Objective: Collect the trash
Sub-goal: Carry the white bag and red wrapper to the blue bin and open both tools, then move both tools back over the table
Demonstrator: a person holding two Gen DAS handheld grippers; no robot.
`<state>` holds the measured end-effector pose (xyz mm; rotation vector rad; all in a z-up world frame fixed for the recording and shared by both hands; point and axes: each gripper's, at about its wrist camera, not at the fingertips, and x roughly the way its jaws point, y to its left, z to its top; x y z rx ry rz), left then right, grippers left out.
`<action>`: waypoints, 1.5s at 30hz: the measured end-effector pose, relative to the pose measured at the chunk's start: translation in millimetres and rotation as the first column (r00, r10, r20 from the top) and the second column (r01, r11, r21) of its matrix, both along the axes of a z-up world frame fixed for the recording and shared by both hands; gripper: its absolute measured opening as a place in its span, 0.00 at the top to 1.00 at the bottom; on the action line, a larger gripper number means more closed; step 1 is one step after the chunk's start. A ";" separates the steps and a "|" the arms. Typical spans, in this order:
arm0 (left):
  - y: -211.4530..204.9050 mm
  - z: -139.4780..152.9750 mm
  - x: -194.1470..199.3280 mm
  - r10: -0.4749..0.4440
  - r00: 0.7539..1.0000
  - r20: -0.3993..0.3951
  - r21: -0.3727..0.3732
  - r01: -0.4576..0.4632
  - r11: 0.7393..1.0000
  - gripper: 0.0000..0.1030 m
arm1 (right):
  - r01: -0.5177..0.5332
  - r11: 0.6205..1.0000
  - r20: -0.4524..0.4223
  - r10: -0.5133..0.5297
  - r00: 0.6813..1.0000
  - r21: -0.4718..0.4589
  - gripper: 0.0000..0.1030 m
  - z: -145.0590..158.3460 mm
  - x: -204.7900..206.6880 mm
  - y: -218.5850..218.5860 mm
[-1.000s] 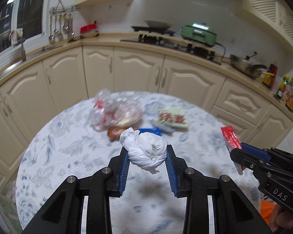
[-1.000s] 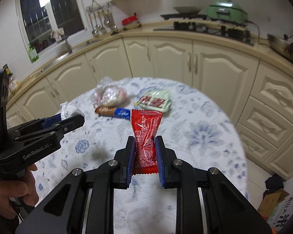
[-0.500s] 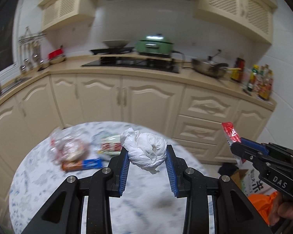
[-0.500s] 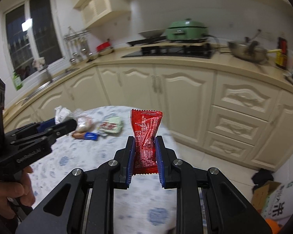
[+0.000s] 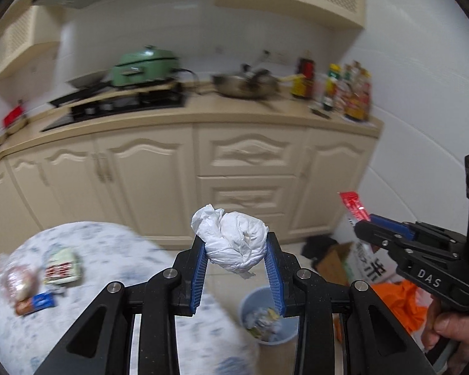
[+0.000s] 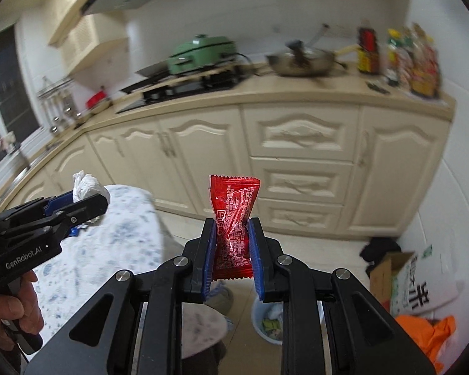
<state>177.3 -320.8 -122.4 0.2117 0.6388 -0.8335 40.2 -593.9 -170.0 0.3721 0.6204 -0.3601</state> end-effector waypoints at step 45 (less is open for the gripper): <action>-210.8 -102.2 93.2 -0.056 0.970 -0.237 0.238 0.114 0.965 0.01 | 0.326 0.897 -0.248 -0.257 0.934 0.298 0.00 -168.4 -20.0 -117.2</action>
